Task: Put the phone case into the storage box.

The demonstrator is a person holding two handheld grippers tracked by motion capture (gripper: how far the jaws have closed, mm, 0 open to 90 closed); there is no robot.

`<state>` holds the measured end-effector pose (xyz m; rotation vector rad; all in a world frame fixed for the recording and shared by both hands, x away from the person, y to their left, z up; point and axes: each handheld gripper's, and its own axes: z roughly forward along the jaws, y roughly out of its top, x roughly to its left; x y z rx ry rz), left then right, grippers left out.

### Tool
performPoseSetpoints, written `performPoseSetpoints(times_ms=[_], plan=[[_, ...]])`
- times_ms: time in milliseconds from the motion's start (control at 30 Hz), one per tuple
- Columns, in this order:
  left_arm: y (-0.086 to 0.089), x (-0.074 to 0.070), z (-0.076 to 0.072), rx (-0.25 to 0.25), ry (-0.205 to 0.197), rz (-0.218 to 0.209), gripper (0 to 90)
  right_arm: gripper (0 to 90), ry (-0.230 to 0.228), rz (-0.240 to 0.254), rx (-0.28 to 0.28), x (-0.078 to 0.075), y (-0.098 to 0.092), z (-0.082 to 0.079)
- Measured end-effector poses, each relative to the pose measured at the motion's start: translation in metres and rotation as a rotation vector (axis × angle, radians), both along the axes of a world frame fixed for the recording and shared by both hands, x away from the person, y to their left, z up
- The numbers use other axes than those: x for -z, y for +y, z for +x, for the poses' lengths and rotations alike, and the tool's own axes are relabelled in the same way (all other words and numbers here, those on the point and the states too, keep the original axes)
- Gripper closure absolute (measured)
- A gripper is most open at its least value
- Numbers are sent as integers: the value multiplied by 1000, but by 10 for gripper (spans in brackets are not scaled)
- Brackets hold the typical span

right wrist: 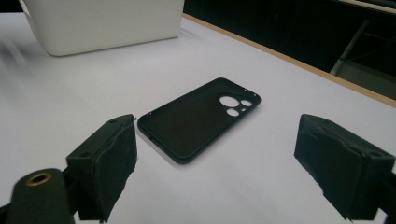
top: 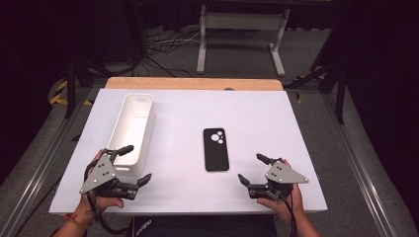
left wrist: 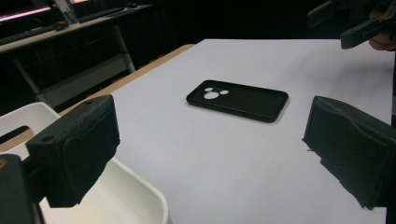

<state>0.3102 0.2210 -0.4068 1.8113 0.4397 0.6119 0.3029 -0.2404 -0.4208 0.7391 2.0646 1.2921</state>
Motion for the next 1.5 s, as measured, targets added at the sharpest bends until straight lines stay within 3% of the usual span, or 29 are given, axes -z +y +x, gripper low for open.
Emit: performPoseSetpoints(times_ms=[300,633,767,867,1000,1167,1267,1500], plan=[[1,4,-1,24,18,2,29,137,7,-16,10,-2,2,5],[8,6,-2,-10,25,17,27,132,49,-15,11,-13,10,27],[10,5,-4,-20,18,20,27,127,84,-21,2,-24,12,41],[10,6,-6,-24,21,13,28,125,82,-45,4,-29,14,49],[11,6,-6,-36,23,24,33,126,104,-63,0,-39,22,70],[11,9,-7,-32,36,26,30,168,117,-137,-15,-37,34,88],[10,10,-8,-31,40,28,28,168,150,-168,-29,-35,43,99],[10,10,-8,-31,37,33,27,168,210,-161,-25,-34,49,122]])
